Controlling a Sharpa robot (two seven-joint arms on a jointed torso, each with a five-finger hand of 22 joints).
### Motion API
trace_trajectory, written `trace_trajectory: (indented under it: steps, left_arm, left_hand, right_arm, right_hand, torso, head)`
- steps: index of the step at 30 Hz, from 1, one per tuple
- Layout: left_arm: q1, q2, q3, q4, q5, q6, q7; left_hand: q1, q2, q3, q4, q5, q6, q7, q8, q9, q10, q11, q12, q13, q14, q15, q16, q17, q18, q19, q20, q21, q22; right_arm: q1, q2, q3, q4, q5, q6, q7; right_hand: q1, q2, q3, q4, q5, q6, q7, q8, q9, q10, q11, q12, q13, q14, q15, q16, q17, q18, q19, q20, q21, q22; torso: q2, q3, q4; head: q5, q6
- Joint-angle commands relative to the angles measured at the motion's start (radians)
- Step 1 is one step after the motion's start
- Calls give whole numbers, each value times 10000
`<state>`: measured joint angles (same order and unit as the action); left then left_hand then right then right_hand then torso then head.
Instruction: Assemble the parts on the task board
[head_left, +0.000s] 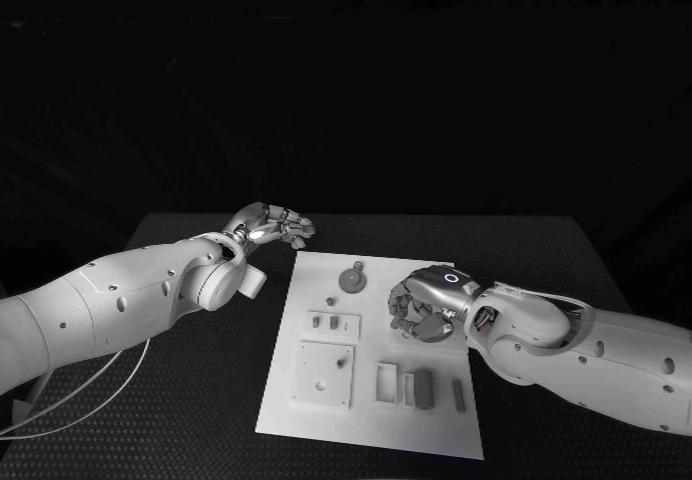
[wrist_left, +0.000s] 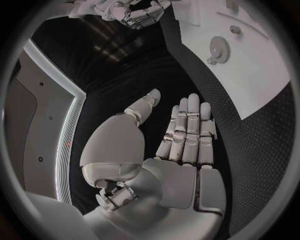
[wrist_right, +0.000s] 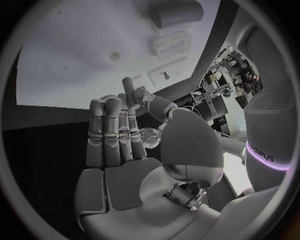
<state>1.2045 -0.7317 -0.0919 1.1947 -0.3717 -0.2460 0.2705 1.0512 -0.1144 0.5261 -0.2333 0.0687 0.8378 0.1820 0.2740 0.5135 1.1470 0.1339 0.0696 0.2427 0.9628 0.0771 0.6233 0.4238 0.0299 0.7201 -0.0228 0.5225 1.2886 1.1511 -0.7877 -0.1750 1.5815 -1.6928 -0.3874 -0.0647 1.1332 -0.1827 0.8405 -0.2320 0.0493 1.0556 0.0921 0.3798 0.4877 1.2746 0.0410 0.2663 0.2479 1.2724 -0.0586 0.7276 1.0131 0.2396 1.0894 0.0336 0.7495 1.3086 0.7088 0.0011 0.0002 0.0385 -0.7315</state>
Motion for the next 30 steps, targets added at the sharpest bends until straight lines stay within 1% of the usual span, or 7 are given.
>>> trace_trajectory:
  steps: [1, 6, 11, 16, 22, 25, 30]
  left_arm:
    - [7, 33, 8, -8, 40, 93, 93]
    - [7, 56, 8, -73, 42, 84, 98]
    - [7, 94, 8, -97, 54, 84, 98]
    - [9, 164, 9, -98, 54, 99, 92]
    - [14, 187, 9, -78, 54, 105, 56]
    - [15, 215, 9, -86, 54, 109, 55]
    - [15, 233, 9, -79, 54, 122, 37]
  left_hand:
    - [-52, 74, -56, 20, -9, -89, 17, 14, -16, -76, 16, 29, -13, 40, 37, -55, 12, 89, 50, 37, -46, 19]
    - [-53, 76, -56, 24, -8, -92, 18, 14, -17, -74, 15, 31, -14, 42, 36, -58, 17, 89, 51, 37, -48, 21]
    - [-53, 76, -55, 25, -7, -92, 18, 15, -17, -72, 15, 32, -15, 44, 36, -62, 22, 90, 52, 37, -51, 23]
    - [-53, 77, -55, 26, -7, -93, 18, 15, -17, -72, 14, 32, -15, 44, 36, -63, 24, 90, 52, 37, -52, 23]
    - [-55, 76, -56, 29, -7, -93, 19, 17, -18, -71, 14, 33, -16, 44, 36, -67, 30, 90, 53, 37, -55, 25]
    - [-51, 76, -53, 30, -4, -93, 18, 18, -18, -70, 13, 34, -17, 44, 36, -71, 33, 90, 53, 37, -58, 27]
    - [-49, 73, -52, 31, -2, -91, 18, 21, -17, -69, 12, 35, -18, 44, 37, -76, 39, 90, 52, 37, -63, 28]
  right_arm:
    - [-8, 127, 8, 137, 78, -185, 54]
    - [-10, 514, 9, 246, 101, -82, 19]
    - [-73, 1192, 9, 233, -354, 58, -235]
    - [-293, 1708, 8, 214, -465, 175, -267]
    - [-660, 2167, 4, 155, -812, 166, -305]
    - [-705, 2305, -8, 97, -851, 183, -310]
    - [-823, 2513, -39, -25, -829, 350, -343]
  right_hand:
    - [-32, -23, 59, 15, -7, 83, 17, 28, 68, 93, 3, 36, 14, -10, -67, 50, -1, 222, 7, -51, 67, 222]
    - [-32, -24, 67, 16, -7, 84, 16, 29, 69, 94, 2, 37, 18, -9, -69, 56, -2, 222, 7, -54, 77, 223]
    - [-34, -17, 75, 16, -5, 79, 17, 26, 69, 88, 3, 34, 21, -10, -69, 62, -5, 222, 3, -56, 88, 223]
    - [-28, -9, 84, 2, 0, 76, 18, 23, 69, 84, 3, 32, 24, -12, -68, 69, -7, 222, -5, -58, 101, 226]
    - [-29, 4, 96, -22, 1, 72, 20, 17, 68, 78, 5, 29, 32, -17, -67, 83, -13, 222, -26, -59, 129, 230]
    - [-30, 0, 101, -29, 0, 74, 20, 17, 69, 79, 4, 30, 36, -19, -67, 88, -15, 222, -31, -59, 140, 230]
    - [-36, 5, 105, -32, 1, 74, 22, 15, 69, 78, 5, 30, 40, -21, -66, 94, -18, 222, -37, -58, 151, 230]
  torso:
    - [3, 1, 9]
    - [4, 3, 11]
    - [5, -3, -4]
    - [4, -3, 30]
    - [10, -6, 12]
    - [7, 0, -4]
    - [8, 1, 17]
  head:
    - [29, -6]
    - [91, 0]
    - [111, -14]
    - [69, -8]
    - [177, -43]
    - [227, -47]
    - [268, -97]
